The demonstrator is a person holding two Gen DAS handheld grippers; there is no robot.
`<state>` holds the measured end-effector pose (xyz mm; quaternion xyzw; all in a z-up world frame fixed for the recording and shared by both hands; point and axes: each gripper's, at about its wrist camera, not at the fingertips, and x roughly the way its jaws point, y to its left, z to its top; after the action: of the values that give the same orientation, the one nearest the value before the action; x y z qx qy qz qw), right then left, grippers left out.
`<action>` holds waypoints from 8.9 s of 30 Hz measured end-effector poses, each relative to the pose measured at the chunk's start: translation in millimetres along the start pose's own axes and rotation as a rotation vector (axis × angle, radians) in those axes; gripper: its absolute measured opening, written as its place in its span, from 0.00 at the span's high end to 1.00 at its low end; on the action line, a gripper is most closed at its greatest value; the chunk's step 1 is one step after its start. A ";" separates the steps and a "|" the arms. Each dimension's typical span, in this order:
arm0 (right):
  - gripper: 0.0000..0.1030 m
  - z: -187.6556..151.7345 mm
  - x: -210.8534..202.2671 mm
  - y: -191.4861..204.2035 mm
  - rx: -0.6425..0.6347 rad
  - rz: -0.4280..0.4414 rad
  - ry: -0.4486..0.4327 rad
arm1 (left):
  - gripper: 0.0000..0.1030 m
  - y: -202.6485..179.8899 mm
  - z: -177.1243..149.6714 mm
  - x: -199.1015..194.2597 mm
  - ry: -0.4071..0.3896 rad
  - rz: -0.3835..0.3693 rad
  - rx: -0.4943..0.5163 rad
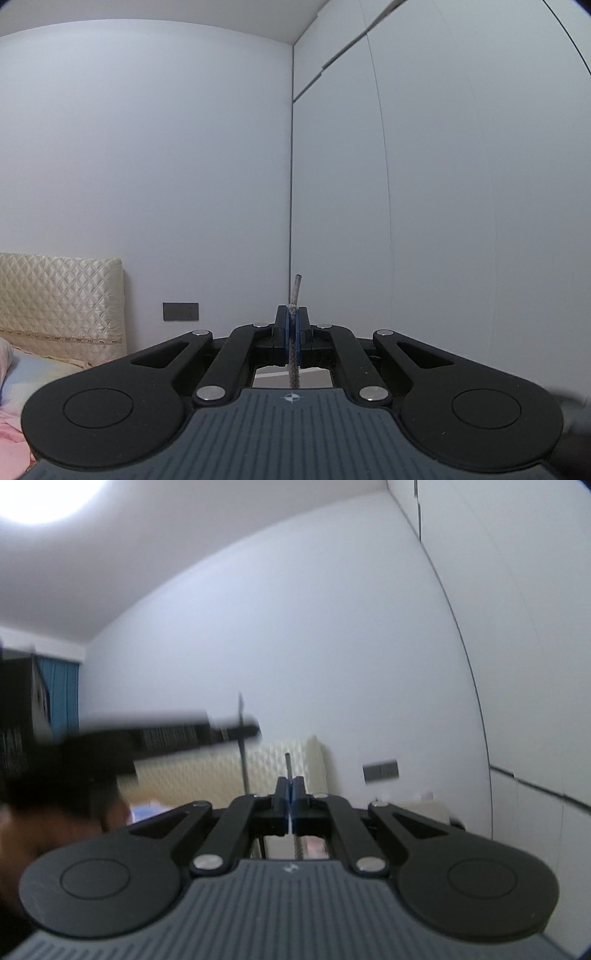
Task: Lace up shoes with both hands
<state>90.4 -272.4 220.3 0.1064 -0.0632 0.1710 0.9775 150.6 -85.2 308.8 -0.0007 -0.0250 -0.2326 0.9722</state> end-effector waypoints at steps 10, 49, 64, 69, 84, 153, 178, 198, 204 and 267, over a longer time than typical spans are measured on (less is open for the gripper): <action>0.98 44.7 -8.6 21.9 -0.012 0.047 -0.073 | 0.96 6.9 -0.5 -11.9 0.010 0.002 0.002; 0.97 -336.4 -100.2 -80.4 0.316 -0.308 0.791 | 0.96 30.4 -396.0 -103.4 0.615 0.210 -0.145; 0.94 -349.1 -84.8 -60.4 0.250 -0.262 0.831 | 0.84 35.6 -401.2 -127.6 0.641 0.304 -0.270; 0.60 -342.0 -90.4 -57.0 0.261 -0.251 0.801 | 0.44 37.7 -395.6 -132.1 0.608 0.325 -0.286; 0.64 -344.1 -76.9 -27.3 0.293 -0.114 0.783 | 0.50 -10.0 -403.2 -134.4 0.636 0.213 -0.040; 0.97 -340.1 5.9 -5.9 -0.006 0.108 0.874 | 0.86 -30.9 -435.6 -101.4 0.849 0.109 0.198; 0.95 -289.6 -37.4 -114.7 0.432 -0.322 0.644 | 0.67 -37.4 -402.7 -131.4 0.768 0.060 0.133; 0.66 -337.5 -51.4 -151.5 0.596 -0.514 0.867 | 0.60 103.6 -411.8 -116.3 0.781 0.489 -0.455; 0.54 -326.9 -51.0 -159.9 0.597 -0.494 0.833 | 0.60 134.7 -438.9 -99.0 0.843 0.571 -0.563; 0.79 -326.6 -42.2 30.2 0.154 0.112 0.848 | 0.97 103.5 -416.8 -156.2 0.521 0.032 -1.177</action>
<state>69.0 -183.1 -97.4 0.0956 0.3512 0.2566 0.8954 78.4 72.3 -114.1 -0.4781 0.3438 -0.1855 0.7867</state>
